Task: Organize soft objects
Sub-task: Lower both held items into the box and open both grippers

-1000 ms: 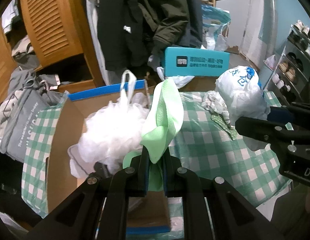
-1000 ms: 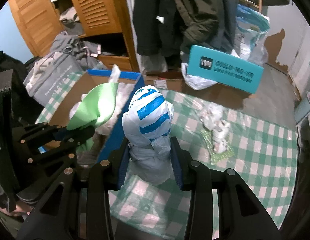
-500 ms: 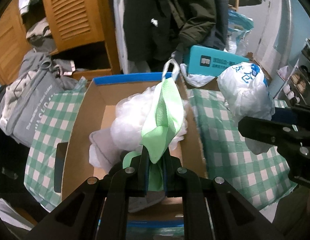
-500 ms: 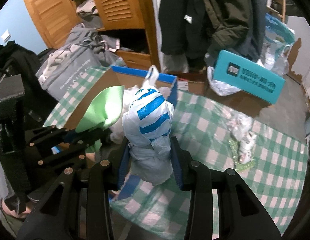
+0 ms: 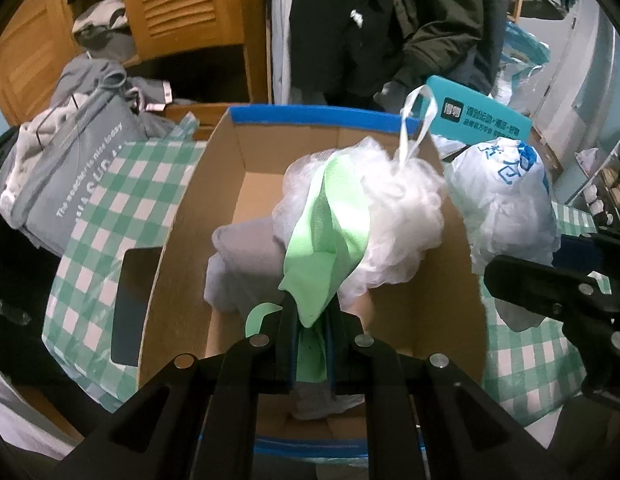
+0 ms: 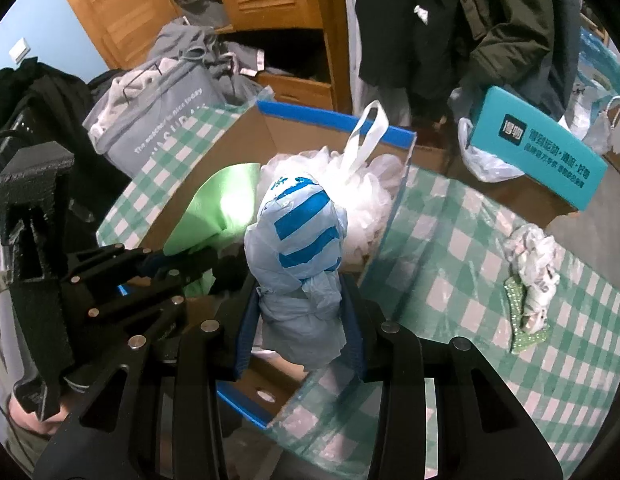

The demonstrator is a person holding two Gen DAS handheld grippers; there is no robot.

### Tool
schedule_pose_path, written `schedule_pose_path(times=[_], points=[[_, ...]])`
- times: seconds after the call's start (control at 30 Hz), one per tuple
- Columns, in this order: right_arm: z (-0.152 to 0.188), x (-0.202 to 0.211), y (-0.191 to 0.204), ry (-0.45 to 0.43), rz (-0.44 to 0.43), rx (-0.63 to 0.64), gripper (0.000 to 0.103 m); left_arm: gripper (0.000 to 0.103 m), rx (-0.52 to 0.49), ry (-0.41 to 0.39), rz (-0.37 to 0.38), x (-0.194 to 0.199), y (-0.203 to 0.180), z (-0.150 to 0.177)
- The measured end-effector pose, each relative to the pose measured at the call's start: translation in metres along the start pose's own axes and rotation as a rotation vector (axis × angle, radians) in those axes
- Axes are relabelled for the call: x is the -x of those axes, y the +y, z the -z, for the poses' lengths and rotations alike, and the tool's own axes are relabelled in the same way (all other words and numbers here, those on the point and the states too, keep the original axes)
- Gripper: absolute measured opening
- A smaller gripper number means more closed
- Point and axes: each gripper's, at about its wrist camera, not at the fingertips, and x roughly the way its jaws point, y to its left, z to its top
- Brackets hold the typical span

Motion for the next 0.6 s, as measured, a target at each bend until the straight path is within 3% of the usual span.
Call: schedule_pose_path(times=[0.3, 0.4, 0.47, 0.6], points=[[-0.002, -0.022, 0.011, 0.041, -0.009, 0.018, 0.038, 0.012, 0.017, 0.033, -0.027, -0.010, 0.013, 0.004], [-0.003, -0.025, 0.014, 0.047, -0.007, 0.023, 0.039, 0.024, 0.022, 0.031, -0.048, -0.010, 0.016, 0.004], [-0.004, -0.027, 0.015, 0.050, -0.006, 0.022, 0.042, 0.032, 0.032, 0.031, -0.054, -0.011, 0.020, 0.005], [-0.006, -0.025, 0.014, 0.041, -0.001, 0.029, 0.061, 0.040, 0.035, 0.034, -0.071, -0.012, 0.022, 0.005]])
